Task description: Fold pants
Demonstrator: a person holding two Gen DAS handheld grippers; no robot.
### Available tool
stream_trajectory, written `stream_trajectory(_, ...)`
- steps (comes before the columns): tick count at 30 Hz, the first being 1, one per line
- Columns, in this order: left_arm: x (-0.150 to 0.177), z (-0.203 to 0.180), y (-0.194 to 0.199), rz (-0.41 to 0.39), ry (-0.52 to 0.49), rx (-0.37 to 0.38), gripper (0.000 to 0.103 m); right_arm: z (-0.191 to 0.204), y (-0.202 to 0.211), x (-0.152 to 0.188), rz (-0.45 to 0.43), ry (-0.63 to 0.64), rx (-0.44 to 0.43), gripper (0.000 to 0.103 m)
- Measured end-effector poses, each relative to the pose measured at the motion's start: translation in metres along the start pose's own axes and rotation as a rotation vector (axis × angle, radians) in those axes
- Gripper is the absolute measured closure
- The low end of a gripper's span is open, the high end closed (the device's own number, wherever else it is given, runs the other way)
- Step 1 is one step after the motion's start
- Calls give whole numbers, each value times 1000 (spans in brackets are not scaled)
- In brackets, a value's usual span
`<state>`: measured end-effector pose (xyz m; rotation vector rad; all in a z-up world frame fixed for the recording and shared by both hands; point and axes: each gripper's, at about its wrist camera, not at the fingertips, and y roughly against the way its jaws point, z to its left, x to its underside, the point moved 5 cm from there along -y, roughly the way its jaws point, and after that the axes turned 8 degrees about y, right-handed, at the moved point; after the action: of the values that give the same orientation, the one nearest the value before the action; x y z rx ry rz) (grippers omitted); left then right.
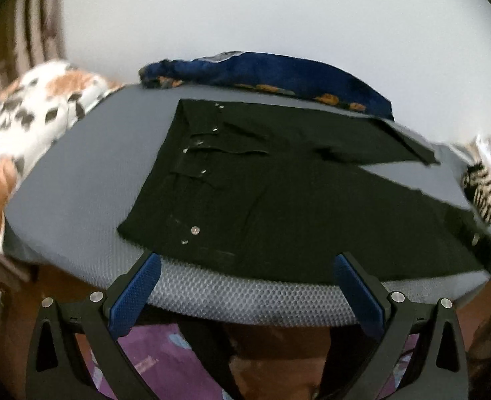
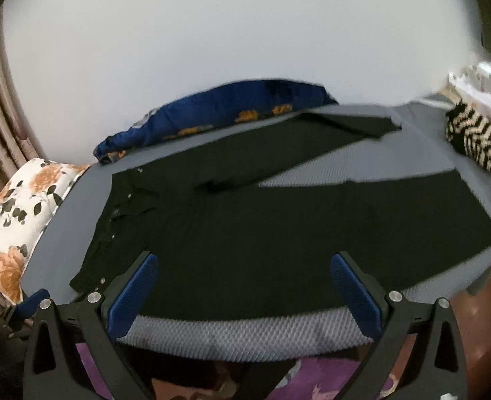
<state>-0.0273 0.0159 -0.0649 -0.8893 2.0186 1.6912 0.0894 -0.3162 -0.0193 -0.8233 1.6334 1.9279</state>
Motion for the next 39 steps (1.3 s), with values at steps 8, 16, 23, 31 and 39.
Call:
stream_trajectory(8,-7,9,22,-63,66,82,0,14,7,15,-19,12,-48,0)
stream_trajectory(16,-27,-7,20,-99,-55,43,0,29,6,13,-21,44,-162,0)
stream_trajectory(23,-64,0,2,-107,-96,-13,0,7,-1,-19,8,41,-63,0)
stream_trajectory(31,-103,20,-34,-106,-133,-85,0,-21,-22,-62,16,82,-8,0)
stream_trajectory(39,-137,43,-81,-93,-174,-162,0,-19,-49,-88,20,111,-22,2)
